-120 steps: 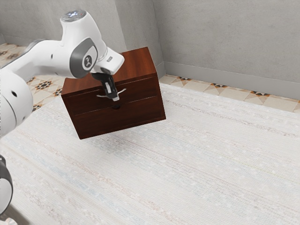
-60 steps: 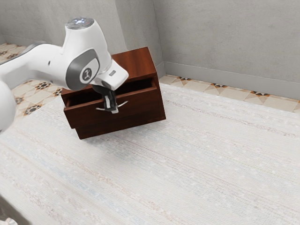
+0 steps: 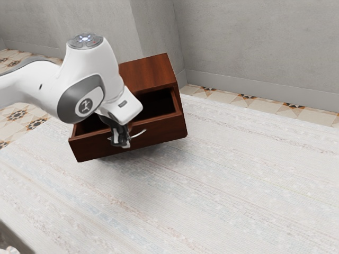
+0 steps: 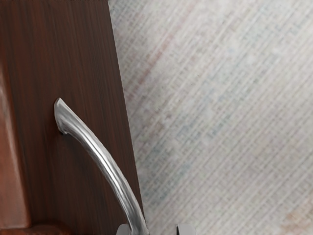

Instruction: Pull the drawer handle with one arm to open the drawer

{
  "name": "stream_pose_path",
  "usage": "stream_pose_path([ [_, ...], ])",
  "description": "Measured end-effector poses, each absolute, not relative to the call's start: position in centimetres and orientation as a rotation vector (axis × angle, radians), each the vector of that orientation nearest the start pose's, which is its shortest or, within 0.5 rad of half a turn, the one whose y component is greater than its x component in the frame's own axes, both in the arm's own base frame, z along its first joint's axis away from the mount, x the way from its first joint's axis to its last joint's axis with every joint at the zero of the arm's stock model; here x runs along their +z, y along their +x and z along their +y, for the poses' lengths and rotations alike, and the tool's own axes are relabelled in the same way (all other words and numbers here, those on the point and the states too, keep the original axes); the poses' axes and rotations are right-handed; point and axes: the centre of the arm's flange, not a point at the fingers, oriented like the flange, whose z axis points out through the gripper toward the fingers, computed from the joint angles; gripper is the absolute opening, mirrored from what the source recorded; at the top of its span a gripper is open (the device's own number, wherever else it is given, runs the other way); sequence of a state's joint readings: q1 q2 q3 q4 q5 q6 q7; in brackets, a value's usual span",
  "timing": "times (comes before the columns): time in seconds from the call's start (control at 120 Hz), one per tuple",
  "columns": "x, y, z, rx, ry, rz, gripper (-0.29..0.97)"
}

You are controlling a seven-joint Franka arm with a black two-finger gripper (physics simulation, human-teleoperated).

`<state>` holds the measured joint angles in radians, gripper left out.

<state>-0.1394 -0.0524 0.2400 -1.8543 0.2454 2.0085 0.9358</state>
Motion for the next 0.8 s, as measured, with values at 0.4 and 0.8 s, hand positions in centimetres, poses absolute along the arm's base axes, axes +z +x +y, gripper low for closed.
stream_pose_path([
  [0.4, 56.2, 54.9, 6.0, -0.124, -2.580, 1.233, 0.06],
  [0.8, 76.0, 50.7, 5.0, -0.417, -2.643, 1.096, 0.42],
])
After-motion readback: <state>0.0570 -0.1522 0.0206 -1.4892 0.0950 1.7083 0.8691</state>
